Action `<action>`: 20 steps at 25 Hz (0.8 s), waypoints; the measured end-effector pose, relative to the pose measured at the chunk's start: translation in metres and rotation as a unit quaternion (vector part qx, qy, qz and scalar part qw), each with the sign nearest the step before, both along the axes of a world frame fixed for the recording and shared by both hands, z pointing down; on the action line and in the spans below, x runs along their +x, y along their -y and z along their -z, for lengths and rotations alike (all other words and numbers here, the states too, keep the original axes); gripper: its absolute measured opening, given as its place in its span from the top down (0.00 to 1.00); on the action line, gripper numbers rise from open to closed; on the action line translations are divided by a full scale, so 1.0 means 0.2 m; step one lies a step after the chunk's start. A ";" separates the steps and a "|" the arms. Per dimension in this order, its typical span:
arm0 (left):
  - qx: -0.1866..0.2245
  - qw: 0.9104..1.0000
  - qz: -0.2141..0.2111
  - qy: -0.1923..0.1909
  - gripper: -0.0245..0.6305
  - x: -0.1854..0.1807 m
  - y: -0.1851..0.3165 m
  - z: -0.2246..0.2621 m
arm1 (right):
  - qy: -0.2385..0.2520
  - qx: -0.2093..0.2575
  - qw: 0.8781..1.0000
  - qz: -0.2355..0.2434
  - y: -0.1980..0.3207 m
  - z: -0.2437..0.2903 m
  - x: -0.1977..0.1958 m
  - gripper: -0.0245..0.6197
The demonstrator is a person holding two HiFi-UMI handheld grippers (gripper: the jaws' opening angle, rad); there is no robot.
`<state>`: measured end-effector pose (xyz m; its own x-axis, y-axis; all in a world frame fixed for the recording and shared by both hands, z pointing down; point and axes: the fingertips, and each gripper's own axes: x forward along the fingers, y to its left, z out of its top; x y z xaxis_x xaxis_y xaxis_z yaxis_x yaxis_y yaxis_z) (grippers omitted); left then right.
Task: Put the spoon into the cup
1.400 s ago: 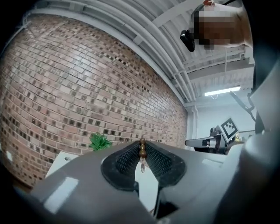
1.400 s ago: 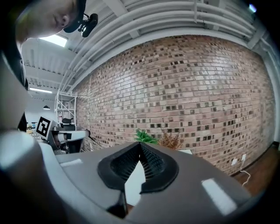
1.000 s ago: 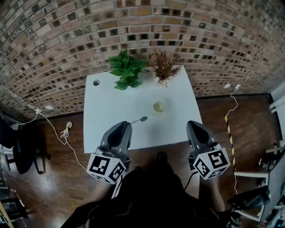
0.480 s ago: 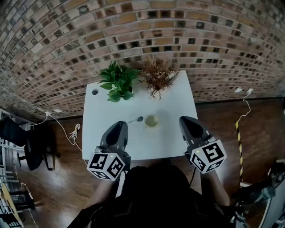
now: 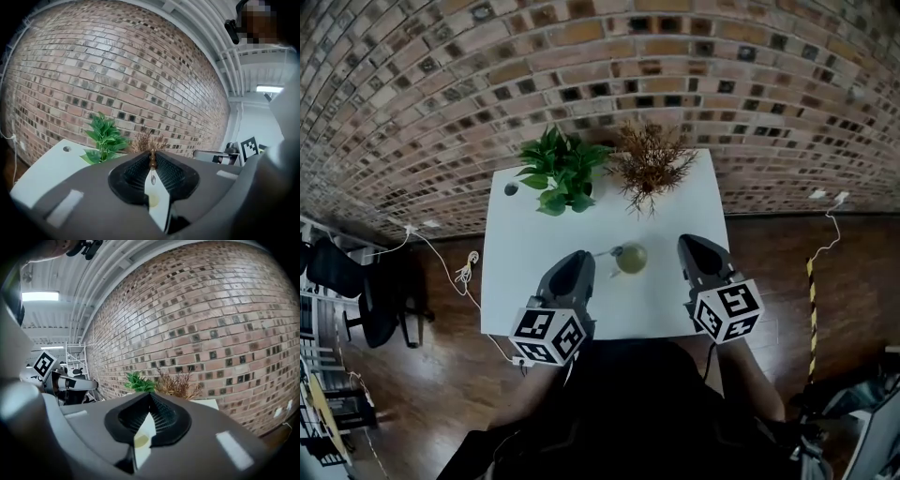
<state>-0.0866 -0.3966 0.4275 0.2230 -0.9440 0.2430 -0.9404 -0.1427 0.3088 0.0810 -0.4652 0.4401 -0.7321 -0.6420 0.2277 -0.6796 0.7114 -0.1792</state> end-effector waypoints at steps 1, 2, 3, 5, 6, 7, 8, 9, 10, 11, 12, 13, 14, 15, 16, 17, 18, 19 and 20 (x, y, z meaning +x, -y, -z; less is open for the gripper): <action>-0.005 1.000 -0.002 -0.004 0.91 0.00 0.01 -0.03 | -0.003 -0.004 1.000 -0.002 0.00 -0.02 -0.02 0.95; -0.010 1.000 -0.004 -0.008 0.91 -0.01 0.02 -0.06 | -0.007 -0.008 1.000 -0.005 0.01 -0.05 -0.03 0.95; -0.016 1.000 -0.006 -0.013 0.91 -0.02 0.03 -0.09 | -0.013 -0.010 1.000 -0.008 0.01 -0.07 -0.05 0.95; -0.025 0.999 -0.012 -0.018 0.91 -0.04 0.05 -0.14 | -0.027 -0.013 0.999 -0.019 0.03 -0.12 -0.06 0.95; -0.030 0.999 -0.015 -0.019 0.91 -0.04 0.06 -0.16 | -0.036 -0.016 0.999 -0.025 0.05 -0.15 -0.06 0.95; -0.036 0.999 -0.017 -0.020 0.91 -0.04 0.08 -0.19 | -0.045 -0.022 0.998 -0.031 0.06 -0.19 -0.06 0.95; -0.041 0.999 -0.020 -0.021 0.91 -0.04 0.09 -0.21 | -0.052 -0.029 0.998 -0.034 0.07 -0.22 -0.06 0.91; -0.046 0.998 -0.022 -0.021 0.91 -0.03 0.10 -0.24 | -0.055 -0.039 0.997 -0.036 0.08 -0.26 -0.06 0.83; -0.051 0.998 -0.024 -0.021 0.91 -0.03 0.11 -0.26 | -0.059 -0.049 0.996 -0.038 0.09 -0.30 -0.07 0.80; -0.057 0.998 -0.026 -0.022 0.91 -0.03 0.11 -0.28 | -0.063 -0.056 0.996 -0.039 0.09 -0.34 -0.07 0.81; -0.063 0.997 -0.027 -0.023 0.91 -0.03 0.12 -0.31 | -0.069 -0.060 0.995 -0.042 0.09 -0.38 -0.07 0.87; -0.068 0.997 -0.029 -0.022 0.91 -0.03 0.13 -0.33 | -0.075 -0.063 0.994 -0.044 0.10 -0.42 -0.07 0.88; -0.073 0.997 -0.030 -0.018 0.91 -0.02 0.14 -0.36 | -0.080 -0.067 0.993 -0.046 0.10 -0.45 -0.07 0.88; -0.077 0.996 -0.032 -0.014 0.91 -0.02 0.15 -0.38 | -0.083 -0.071 0.993 -0.048 0.10 -0.48 -0.07 0.88; -0.081 0.996 -0.034 -0.011 0.91 -0.01 0.16 -0.39 | -0.085 -0.074 0.992 -0.050 0.10 -0.50 -0.07 0.88; -0.084 0.996 -0.035 -0.010 0.91 -0.01 0.16 -0.41 | -0.086 -0.077 0.992 -0.054 0.10 -0.52 -0.07 0.88; -0.087 0.996 -0.035 -0.010 0.91 -0.01 0.17 -0.42 | -0.087 -0.078 0.992 -0.057 0.10 -0.54 -0.08 0.92; -0.090 0.995 -0.035 -0.011 0.91 -0.01 0.18 -0.44 | -0.089 -0.081 0.991 -0.058 0.10 -0.56 -0.08 0.95; -0.092 0.995 -0.036 -0.011 0.91 0.00 0.18 -0.45 | -0.090 -0.087 0.990 -0.058 0.09 -0.59 -0.08 0.95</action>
<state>-0.0875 -0.4332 0.5174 0.2952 -0.8654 0.4048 -0.9224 -0.1477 0.3570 0.0647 -0.4838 0.5577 -0.5930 -0.6594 0.4621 -0.7871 0.5957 -0.1600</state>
